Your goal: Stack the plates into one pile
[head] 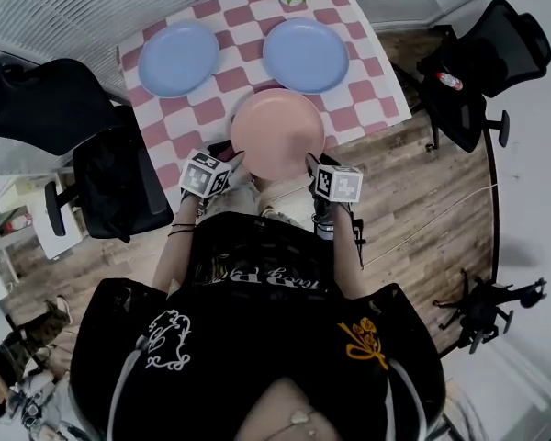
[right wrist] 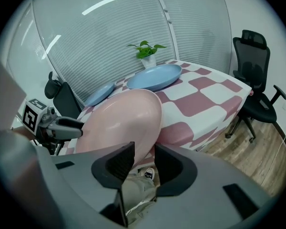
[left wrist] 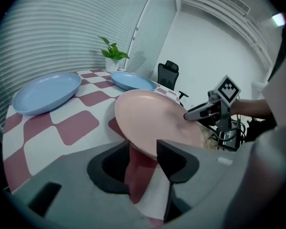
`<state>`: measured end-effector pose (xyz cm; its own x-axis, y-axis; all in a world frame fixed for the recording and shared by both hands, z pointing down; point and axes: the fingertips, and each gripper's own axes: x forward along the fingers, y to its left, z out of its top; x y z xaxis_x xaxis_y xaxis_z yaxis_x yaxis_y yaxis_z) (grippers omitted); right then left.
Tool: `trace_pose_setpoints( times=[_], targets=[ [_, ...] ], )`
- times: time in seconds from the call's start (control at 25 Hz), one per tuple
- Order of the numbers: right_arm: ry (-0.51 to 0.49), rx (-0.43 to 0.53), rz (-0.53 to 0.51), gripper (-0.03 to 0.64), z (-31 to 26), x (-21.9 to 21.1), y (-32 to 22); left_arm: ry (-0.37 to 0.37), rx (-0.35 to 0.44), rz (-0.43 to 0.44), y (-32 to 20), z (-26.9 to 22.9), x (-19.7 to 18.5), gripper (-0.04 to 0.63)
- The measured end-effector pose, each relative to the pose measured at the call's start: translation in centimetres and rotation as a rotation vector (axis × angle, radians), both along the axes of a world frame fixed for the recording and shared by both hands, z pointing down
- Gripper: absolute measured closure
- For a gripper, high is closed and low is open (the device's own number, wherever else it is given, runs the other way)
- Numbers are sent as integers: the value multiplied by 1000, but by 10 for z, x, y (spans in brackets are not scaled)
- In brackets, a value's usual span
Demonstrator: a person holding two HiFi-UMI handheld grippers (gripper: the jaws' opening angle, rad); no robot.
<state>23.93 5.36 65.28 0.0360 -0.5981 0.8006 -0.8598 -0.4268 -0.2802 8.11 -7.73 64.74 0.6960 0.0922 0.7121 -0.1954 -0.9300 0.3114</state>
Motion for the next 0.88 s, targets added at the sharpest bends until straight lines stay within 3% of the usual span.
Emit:
trace_pose_setpoints(
  times=[0.16, 0.4, 0.44, 0.52, 0.64, 0.8, 0.88],
  targets=[
    [-54, -6, 20, 495, -6, -2, -2, -2, -6, 39, -3, -6, -1, 411],
    [-119, 63, 40, 500, -32, -10, -28, 44, 26, 7, -20, -30, -19, 411],
    [-116, 81, 24, 502, -39, -13, -37, 63, 35, 4, -23, -36, -24, 413],
    [-90, 109, -34, 509, -53, -22, -60, 151, 34, -12, -30, -56, -27, 522],
    [-25, 96, -147, 539, -62, -35, -100, 265, -1, -77, -45, -79, -21, 522],
    [-4, 23, -144, 588, -43, -39, -132, 199, 38, -141, -68, -64, -37, 522],
    [13, -1, -152, 592, -38, -38, -143, 165, 46, -228, -86, -54, -58, 520]
  ],
)
